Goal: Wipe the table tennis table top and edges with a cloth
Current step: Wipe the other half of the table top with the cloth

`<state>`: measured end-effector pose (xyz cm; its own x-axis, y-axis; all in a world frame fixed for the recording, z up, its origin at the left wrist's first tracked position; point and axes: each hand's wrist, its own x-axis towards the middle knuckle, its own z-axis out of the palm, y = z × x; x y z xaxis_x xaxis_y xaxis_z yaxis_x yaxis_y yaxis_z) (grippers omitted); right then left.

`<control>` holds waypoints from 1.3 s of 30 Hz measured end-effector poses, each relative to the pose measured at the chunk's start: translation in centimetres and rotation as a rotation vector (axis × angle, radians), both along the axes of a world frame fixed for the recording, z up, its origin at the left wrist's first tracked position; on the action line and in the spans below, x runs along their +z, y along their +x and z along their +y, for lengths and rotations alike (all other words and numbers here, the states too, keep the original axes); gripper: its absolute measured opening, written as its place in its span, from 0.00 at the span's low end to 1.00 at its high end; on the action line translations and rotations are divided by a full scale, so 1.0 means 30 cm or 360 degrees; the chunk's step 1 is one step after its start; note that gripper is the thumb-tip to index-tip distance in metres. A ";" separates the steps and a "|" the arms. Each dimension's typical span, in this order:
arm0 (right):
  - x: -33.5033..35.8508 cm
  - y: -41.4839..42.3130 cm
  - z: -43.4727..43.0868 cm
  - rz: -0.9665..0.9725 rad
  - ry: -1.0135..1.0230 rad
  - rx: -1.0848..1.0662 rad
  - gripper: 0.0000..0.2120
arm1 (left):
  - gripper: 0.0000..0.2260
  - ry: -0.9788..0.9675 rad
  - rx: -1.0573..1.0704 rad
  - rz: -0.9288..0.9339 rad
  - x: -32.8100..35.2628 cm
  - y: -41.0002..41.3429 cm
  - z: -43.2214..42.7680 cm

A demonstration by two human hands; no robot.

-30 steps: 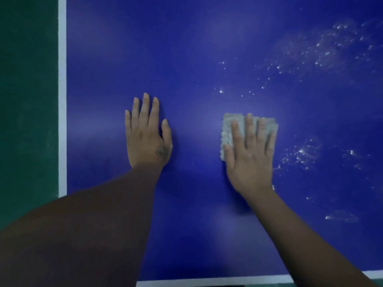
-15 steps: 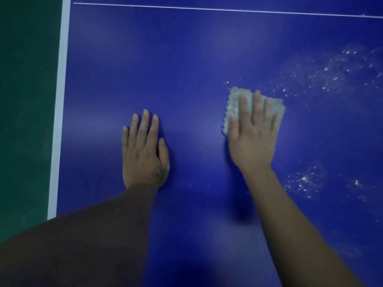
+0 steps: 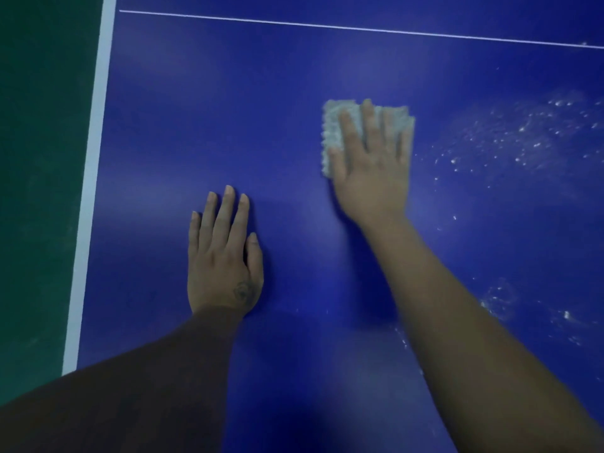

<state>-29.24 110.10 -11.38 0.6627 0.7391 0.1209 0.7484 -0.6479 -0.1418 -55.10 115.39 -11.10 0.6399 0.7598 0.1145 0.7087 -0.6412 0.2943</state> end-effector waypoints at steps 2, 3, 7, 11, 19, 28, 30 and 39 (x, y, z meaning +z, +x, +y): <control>0.007 0.110 -0.099 0.0040 -0.0085 -0.0170 0.28 | 0.25 -0.0011 0.0000 0.0009 0.001 -0.002 -0.002; 0.017 0.146 -0.145 0.0098 -0.0137 -0.0258 0.29 | 0.25 -0.0019 -0.0003 0.0014 0.001 -0.002 -0.002; 0.046 0.144 -0.139 0.0178 -0.0259 -0.0351 0.30 | 0.25 -0.0044 0.0001 0.0035 0.010 -0.001 -0.003; 0.040 0.082 0.075 0.0149 -0.0209 -0.0073 0.29 | 0.26 -0.0042 -0.0012 0.0052 0.009 -0.002 -0.002; 0.032 0.400 0.133 0.0032 -0.0187 -0.0084 0.30 | 0.26 -0.0053 -0.0015 0.0067 0.008 -0.007 0.002; 0.038 0.446 -0.005 0.0109 -0.0178 -0.0844 0.30 | 0.26 -0.0090 0.0002 0.0077 0.019 -0.006 -0.002; 0.011 0.350 0.077 -0.0076 -0.0095 -0.0723 0.30 | 0.26 -0.0084 -0.0007 0.0071 0.023 0.001 -0.001; 0.010 0.379 -0.062 -0.0085 -0.0121 -0.0093 0.28 | 0.26 -0.0103 0.0013 0.0056 0.026 0.002 -0.002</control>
<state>-17.88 108.23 -11.09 0.6992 0.7075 0.1023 0.7140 -0.6982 -0.0515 -55.05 115.31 -10.32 0.6364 0.7702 0.0424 0.7245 -0.6158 0.3097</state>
